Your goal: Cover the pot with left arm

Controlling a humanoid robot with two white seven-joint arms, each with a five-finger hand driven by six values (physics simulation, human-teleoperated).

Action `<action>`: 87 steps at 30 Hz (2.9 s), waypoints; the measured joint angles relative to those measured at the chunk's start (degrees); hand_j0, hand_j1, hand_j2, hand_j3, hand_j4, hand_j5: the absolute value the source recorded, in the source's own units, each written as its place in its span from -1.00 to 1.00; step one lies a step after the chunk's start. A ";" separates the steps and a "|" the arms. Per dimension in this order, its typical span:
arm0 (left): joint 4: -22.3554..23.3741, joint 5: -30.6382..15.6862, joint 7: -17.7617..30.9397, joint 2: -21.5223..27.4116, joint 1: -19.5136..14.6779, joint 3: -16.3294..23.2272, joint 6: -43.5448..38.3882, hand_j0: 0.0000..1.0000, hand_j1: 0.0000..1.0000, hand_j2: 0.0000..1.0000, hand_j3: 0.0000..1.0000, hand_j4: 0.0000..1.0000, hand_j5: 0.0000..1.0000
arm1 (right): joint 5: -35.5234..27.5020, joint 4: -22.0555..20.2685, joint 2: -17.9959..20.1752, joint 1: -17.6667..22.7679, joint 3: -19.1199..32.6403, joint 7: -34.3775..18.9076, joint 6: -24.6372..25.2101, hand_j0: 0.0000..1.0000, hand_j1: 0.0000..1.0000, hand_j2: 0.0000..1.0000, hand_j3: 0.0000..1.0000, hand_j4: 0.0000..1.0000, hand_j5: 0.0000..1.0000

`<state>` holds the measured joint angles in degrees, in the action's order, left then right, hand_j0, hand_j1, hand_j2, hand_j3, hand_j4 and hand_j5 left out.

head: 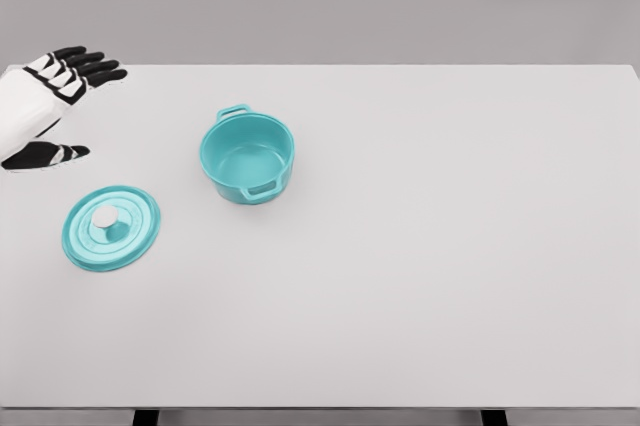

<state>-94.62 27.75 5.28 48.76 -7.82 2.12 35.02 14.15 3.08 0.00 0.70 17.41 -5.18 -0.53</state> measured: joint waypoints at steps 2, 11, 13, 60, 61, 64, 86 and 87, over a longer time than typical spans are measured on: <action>0.06 -0.92 -0.03 2.16 0.00 0.45 0.00 0.89 0.89 0.89 0.89 0.89 0.89 | 0.00 0.00 0.00 0.00 0.00 0.00 0.00 1.00 1.00 1.00 1.00 1.00 1.00; 0.09 -2.08 -0.06 13.14 -0.44 8.56 0.00 0.88 0.88 0.88 0.88 0.88 0.88 | 0.00 0.03 0.00 0.00 0.00 0.00 0.00 1.00 1.00 1.00 1.00 1.00 1.00; 0.45 -2.15 -0.08 14.03 -0.35 11.04 0.00 0.76 0.76 0.76 0.76 0.76 0.76 | 0.00 0.03 0.00 0.00 0.00 0.00 0.00 1.00 1.00 1.00 1.00 1.00 1.00; 8.86 1.40 -0.14 11.54 -1.49 22.08 0.00 0.48 0.48 0.48 0.48 0.48 0.48 | 0.00 0.02 0.00 0.00 0.00 0.00 0.00 1.00 1.00 1.00 1.00 1.00 1.00; 9.03 1.58 -0.14 11.37 -1.58 22.08 0.00 0.48 0.48 0.48 0.48 0.48 0.48 | 0.00 0.02 0.00 0.00 0.00 0.00 0.00 1.00 1.00 1.00 1.00 1.00 1.00; 9.35 2.01 -0.14 11.08 -1.58 22.08 0.00 0.48 0.48 0.48 0.48 0.48 0.48 | 0.00 0.04 0.00 0.00 0.00 0.00 0.00 1.00 1.00 1.00 1.00 1.00 1.00; 11.66 3.89 -0.15 8.62 -2.64 22.09 0.00 0.46 0.46 0.46 0.46 0.46 0.46 | 0.00 0.04 0.00 0.00 0.00 0.00 0.00 1.00 1.00 1.00 1.00 1.00 1.00; 11.69 3.94 -0.15 8.58 -2.64 22.09 0.00 0.46 0.46 0.46 0.46 0.46 0.46 | 0.00 0.04 0.00 0.00 0.00 0.00 0.00 1.00 1.00 1.00 1.00 1.00 1.00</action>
<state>-82.94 31.69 5.13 57.34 -10.46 24.21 35.03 14.15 3.12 0.00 0.70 17.41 -5.18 -0.53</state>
